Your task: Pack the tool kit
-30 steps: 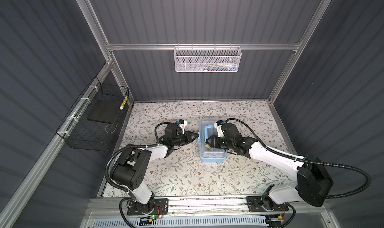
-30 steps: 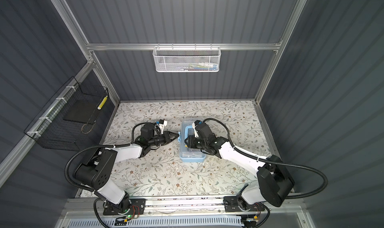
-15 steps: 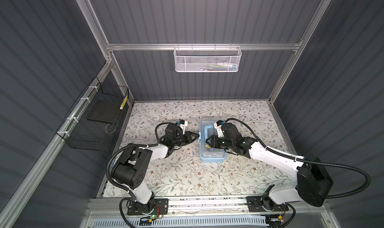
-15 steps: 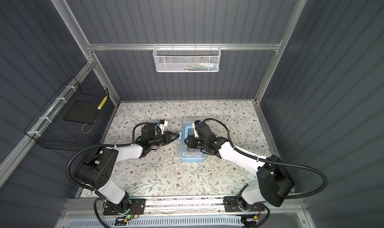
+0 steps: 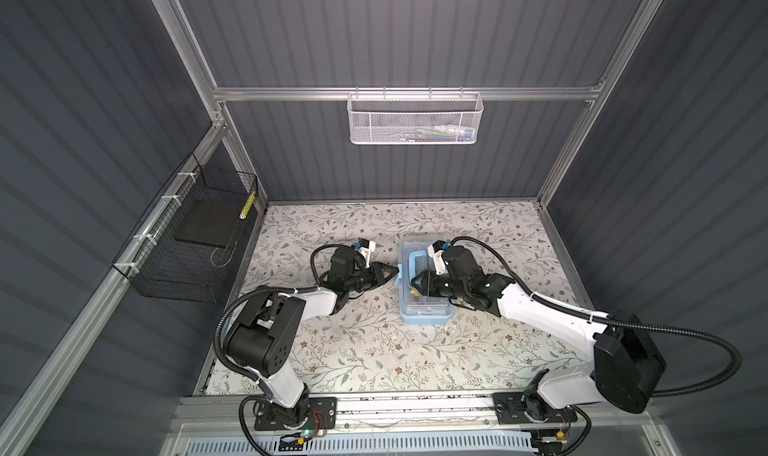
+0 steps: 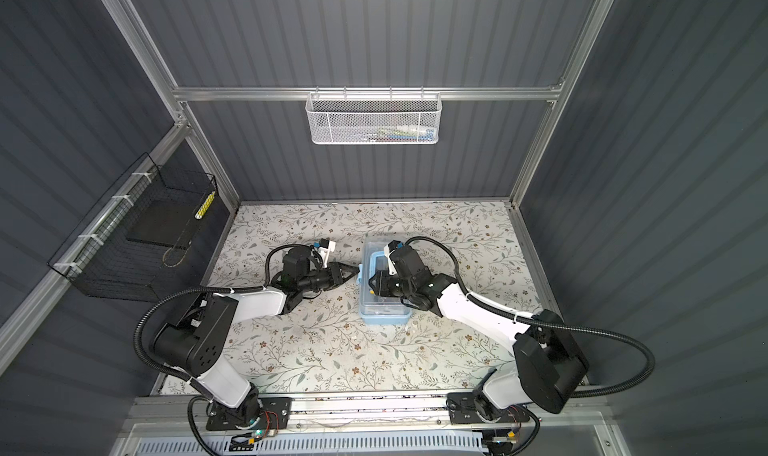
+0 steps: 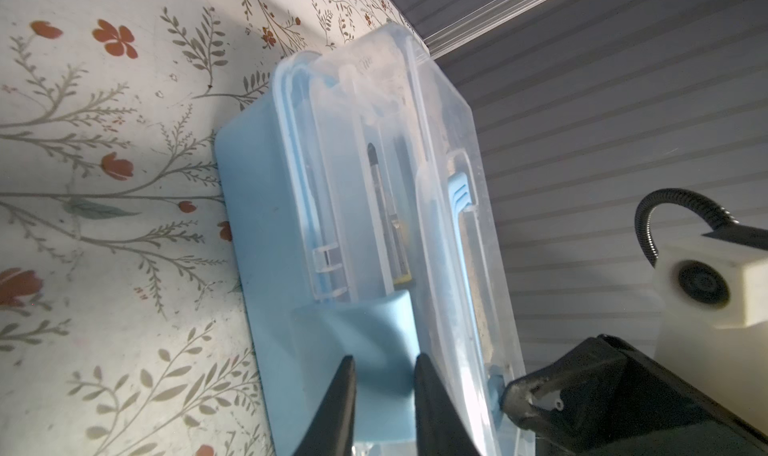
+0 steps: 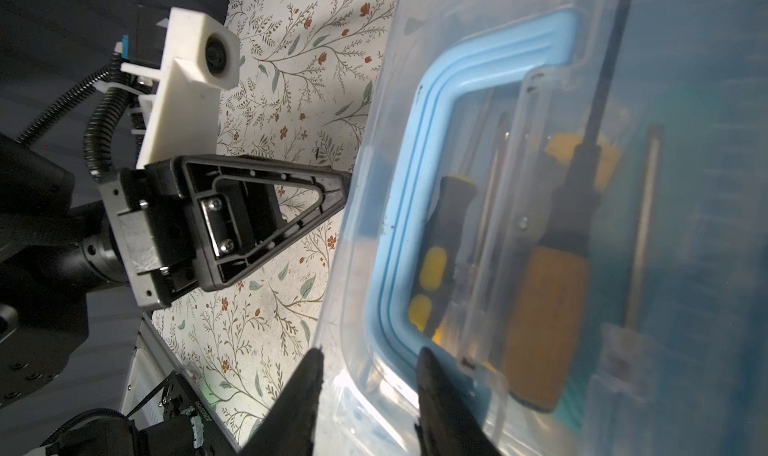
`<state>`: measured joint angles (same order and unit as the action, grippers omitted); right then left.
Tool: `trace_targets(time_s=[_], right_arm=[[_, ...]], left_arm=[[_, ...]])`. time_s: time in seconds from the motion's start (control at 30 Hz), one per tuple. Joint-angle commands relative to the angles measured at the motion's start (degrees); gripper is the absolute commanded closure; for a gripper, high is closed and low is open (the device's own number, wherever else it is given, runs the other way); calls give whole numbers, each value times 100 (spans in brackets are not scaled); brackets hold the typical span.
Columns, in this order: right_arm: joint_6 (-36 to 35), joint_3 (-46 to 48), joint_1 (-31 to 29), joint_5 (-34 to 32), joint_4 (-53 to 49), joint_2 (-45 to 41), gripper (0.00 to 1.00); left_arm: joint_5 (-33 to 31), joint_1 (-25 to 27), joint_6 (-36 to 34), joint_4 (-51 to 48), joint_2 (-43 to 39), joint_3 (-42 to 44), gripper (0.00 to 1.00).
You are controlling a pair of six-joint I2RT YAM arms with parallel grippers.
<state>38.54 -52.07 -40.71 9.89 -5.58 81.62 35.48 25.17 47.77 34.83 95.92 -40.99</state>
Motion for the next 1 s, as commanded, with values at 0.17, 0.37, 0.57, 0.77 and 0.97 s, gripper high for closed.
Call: trace_targets(time_s=[0.17,0.37,0.57,0.77,0.97], right_arm=[[28,101,-34,-103,-435,187,60],[31,95,-34,-110,-426,221,60],[39,84,-41,-103,-402,257,60],[17,75,-35,-102,-414,288,60],[22,92,-35,-102,-405,294,60]], left_arm=[[-53,111,-138,-233,26,-35,68],[-238,177,-400,-619,-76,-124,71],[-366,243,-530,-813,-84,-185,70],[-271,285,-426,-592,64,-189,73],[-235,313,-351,-485,156,-190,76]])
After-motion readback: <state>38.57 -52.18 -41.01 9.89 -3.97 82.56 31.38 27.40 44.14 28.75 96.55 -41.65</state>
